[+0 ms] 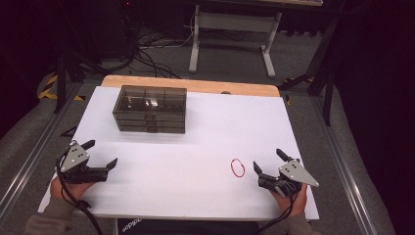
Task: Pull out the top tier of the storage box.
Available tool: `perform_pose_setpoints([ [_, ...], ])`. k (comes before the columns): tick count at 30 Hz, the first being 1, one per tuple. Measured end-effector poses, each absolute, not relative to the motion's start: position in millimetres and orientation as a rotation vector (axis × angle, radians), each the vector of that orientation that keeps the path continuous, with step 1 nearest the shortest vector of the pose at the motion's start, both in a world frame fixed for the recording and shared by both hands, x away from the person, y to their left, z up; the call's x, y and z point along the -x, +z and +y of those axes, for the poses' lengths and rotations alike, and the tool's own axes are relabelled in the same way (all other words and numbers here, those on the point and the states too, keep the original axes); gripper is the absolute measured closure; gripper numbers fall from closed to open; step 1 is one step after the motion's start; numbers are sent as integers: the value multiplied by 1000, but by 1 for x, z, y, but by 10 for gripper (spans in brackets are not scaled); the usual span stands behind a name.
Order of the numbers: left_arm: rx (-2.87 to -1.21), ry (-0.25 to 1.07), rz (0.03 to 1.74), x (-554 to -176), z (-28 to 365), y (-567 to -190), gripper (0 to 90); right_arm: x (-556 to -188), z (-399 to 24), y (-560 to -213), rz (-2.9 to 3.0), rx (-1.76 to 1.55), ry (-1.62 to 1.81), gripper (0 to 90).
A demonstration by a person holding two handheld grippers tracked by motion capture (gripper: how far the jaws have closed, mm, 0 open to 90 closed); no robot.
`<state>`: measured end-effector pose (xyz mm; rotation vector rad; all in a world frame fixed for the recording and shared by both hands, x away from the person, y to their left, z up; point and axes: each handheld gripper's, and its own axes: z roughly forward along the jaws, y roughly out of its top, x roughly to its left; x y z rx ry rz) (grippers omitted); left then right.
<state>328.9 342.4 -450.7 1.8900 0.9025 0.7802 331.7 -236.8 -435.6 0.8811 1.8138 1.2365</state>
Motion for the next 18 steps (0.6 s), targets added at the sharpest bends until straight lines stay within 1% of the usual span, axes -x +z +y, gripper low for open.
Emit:
perform_pose_setpoints([
  [8, -1925, 760, 868, -332, 332, -453, 56, -329, -237, -437, 1818, -875, 1233, 122],
  [11, -1939, 766, 846, -331, 329, -454, 76, -330, -235, -437, 1824, -861, 1226, 121],
  [13, -1935, 755, 869, -331, 326, -454, 87, -329, -234, -437, 1826, -860, 1230, 122],
  [18, -1944, 818, 867, -333, 319, -454, 109, -329, -232, -437, 1835, -851, 1221, 122],
])
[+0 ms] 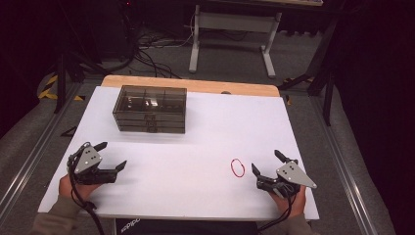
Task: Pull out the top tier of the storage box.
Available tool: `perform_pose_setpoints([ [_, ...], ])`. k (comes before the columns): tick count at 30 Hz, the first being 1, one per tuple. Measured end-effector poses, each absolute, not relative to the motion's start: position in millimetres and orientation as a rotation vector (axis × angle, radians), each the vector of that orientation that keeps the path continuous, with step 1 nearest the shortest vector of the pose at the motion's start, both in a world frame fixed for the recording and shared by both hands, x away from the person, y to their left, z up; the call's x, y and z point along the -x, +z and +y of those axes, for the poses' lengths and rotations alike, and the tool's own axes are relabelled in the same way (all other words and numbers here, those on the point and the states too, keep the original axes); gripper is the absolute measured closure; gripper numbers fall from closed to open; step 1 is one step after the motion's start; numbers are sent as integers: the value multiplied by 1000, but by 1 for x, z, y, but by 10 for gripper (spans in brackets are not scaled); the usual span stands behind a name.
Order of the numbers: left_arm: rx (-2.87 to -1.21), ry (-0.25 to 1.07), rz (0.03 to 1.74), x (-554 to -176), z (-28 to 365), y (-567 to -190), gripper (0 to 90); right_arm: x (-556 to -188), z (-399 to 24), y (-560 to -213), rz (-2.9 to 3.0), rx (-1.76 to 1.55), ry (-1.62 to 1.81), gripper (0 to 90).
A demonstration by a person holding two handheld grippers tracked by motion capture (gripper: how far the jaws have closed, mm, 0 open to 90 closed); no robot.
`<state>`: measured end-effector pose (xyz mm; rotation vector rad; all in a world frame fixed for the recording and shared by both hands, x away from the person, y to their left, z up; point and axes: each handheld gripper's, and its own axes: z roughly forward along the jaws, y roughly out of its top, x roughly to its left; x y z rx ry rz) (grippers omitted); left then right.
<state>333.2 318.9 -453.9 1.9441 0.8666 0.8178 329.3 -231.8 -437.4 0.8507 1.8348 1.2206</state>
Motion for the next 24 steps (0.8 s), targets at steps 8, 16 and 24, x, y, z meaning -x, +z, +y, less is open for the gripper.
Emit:
perform_pose_setpoints([
  [8, -1971, 879, 824, -354, 298, -456, 169, -331, -229, -439, 1853, -840, 1224, 121],
  [16, -1963, 918, 768, -376, 274, -452, 192, -331, -225, -440, 1862, -825, 1218, 120],
  [24, -1951, 969, 758, -391, 266, -449, 211, -332, -225, -441, 1874, -827, 1215, 119],
])
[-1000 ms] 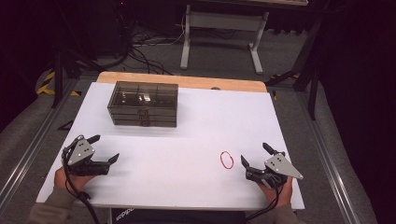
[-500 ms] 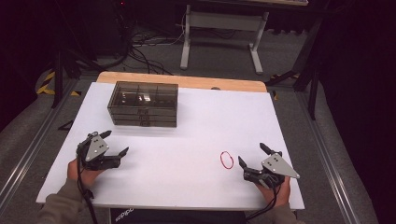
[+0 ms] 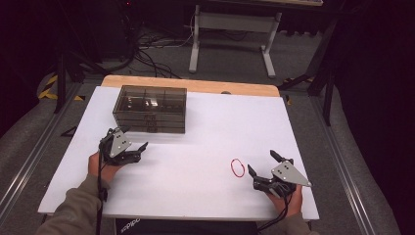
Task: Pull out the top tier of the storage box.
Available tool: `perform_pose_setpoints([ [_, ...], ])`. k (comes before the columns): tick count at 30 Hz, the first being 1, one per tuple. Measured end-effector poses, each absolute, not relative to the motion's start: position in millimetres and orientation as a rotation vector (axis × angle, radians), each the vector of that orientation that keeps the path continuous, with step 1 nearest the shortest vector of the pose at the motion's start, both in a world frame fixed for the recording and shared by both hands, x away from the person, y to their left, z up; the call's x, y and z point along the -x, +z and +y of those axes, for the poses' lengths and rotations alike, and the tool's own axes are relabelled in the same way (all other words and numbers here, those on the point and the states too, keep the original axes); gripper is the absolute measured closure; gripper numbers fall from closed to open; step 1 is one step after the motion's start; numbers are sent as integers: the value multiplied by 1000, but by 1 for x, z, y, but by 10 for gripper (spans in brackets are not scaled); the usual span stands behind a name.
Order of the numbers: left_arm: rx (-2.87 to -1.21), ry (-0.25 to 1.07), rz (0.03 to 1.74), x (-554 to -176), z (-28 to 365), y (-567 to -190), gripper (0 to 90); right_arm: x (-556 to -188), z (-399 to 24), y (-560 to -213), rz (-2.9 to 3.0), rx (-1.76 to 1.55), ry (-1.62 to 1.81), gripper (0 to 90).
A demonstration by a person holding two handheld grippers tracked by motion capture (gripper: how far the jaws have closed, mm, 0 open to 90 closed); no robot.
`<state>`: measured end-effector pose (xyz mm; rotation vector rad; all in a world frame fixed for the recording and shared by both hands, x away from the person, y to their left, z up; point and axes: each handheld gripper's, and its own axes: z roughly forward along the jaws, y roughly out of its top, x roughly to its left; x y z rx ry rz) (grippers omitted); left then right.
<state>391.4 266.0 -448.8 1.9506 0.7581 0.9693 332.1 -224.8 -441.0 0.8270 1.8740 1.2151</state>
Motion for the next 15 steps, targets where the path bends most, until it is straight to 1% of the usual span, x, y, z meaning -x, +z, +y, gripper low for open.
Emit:
perform_pose_setpoints([
  [11, -1912, 1046, 797, -413, 249, -448, 267, -334, -224, -443, 1875, -829, 1202, 114],
  [15, -1861, 1056, 839, -420, 248, -446, 296, -334, -224, -443, 1870, -837, 1201, 114],
])
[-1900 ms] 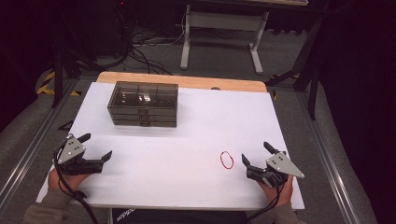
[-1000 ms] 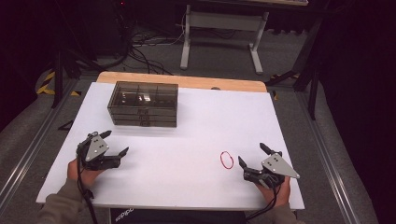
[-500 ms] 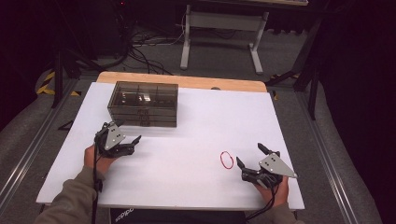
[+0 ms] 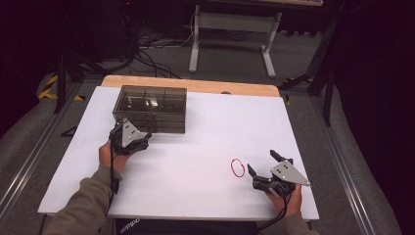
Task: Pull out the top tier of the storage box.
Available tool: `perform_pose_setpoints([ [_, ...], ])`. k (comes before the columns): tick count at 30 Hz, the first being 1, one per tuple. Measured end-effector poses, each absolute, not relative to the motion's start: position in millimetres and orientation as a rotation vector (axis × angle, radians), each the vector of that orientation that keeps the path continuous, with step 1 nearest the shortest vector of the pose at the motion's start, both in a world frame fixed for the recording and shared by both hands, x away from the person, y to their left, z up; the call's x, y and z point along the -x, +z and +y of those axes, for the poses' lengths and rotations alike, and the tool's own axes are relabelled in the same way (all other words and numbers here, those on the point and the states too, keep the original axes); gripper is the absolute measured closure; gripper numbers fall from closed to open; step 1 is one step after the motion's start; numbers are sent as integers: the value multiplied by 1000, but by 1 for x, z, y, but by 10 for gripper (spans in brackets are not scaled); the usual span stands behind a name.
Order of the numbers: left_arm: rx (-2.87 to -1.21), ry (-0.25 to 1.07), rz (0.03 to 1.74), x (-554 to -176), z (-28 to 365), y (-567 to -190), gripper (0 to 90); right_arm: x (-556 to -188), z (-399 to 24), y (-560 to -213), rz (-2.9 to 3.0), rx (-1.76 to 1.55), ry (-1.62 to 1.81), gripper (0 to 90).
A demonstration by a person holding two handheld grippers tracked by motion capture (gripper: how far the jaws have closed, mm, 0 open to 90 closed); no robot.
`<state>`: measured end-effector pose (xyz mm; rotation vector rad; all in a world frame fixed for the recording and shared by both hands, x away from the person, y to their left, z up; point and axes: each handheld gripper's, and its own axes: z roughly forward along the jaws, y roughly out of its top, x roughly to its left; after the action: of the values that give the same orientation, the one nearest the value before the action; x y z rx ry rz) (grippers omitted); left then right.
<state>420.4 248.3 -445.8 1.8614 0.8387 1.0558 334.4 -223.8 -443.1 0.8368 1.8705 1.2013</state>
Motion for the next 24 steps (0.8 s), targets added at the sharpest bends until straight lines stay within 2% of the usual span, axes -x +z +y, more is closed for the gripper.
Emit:
perform_pose_setpoints([
  [4, -1877, 1076, 824, -423, 246, -446, 386, -334, -222, -444, 1880, -827, 1194, 114],
  [7, -1876, 1101, 817, -424, 245, -445, 490, -335, -222, -445, 1884, -833, 1191, 114],
  [10, -1872, 1116, 816, -424, 244, -445, 527, -336, -223, -445, 1884, -838, 1188, 114],
  [15, -1901, 1168, 824, -425, 241, -446, 675, -336, -222, -445, 1891, -833, 1184, 114],
  [24, -1929, 1224, 833, -425, 238, -447, 772, -336, -222, -446, 1885, -835, 1180, 114],
])
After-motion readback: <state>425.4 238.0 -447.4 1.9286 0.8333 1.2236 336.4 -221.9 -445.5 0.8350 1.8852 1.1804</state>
